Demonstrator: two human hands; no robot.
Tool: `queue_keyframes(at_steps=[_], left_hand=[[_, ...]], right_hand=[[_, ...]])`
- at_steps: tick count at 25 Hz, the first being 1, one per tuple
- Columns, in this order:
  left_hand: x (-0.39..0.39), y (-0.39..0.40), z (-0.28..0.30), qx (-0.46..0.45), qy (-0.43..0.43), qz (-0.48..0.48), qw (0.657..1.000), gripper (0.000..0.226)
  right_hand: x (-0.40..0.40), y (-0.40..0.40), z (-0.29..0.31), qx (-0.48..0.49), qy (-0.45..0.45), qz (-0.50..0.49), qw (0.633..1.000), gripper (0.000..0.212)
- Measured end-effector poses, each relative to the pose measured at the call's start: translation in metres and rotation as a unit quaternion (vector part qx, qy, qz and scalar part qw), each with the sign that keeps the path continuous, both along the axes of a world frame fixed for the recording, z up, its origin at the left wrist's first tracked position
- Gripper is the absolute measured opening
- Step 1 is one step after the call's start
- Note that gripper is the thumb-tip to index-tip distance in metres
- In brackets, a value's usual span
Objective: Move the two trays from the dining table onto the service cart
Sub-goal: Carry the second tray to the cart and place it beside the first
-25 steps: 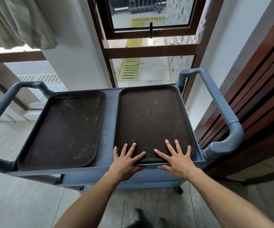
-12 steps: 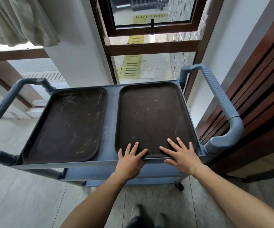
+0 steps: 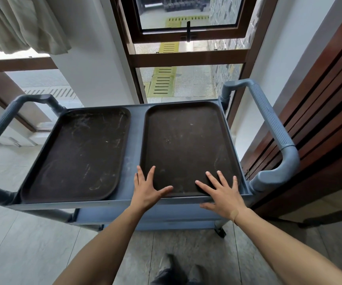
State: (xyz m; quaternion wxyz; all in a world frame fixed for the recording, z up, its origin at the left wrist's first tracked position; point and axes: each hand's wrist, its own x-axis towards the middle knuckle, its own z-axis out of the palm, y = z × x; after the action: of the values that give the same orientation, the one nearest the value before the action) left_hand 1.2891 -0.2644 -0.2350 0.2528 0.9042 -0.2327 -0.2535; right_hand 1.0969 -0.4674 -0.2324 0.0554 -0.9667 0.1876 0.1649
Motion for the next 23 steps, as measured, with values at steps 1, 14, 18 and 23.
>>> queue_keyframes(at_steps=[1, 14, 18, 23], left_hand=[[0.001, -0.003, -0.001, -0.003, -0.007, 0.011, 1.000, 0.103], [-0.002, 0.004, 0.002, 0.016, -0.023, -0.076, 0.997, 0.097], [-0.022, 0.002, -0.001, 0.142, -0.128, -0.271, 0.944, 0.106], [-0.040, 0.007, 0.000, 0.155, -0.183, -0.314, 0.919, 0.072]], right_hand=[[0.000, -0.001, 0.000, -0.003, 0.003, 0.003, 1.000, 0.080], [-0.003, 0.003, 0.002, -0.005, 0.013, 0.000, 1.000, 0.076], [-0.008, 0.000, 0.007, 0.014, 0.015, 0.007, 1.000, 0.074], [-0.012, 0.002, 0.008, 0.011, 0.003, 0.008, 1.000, 0.068]])
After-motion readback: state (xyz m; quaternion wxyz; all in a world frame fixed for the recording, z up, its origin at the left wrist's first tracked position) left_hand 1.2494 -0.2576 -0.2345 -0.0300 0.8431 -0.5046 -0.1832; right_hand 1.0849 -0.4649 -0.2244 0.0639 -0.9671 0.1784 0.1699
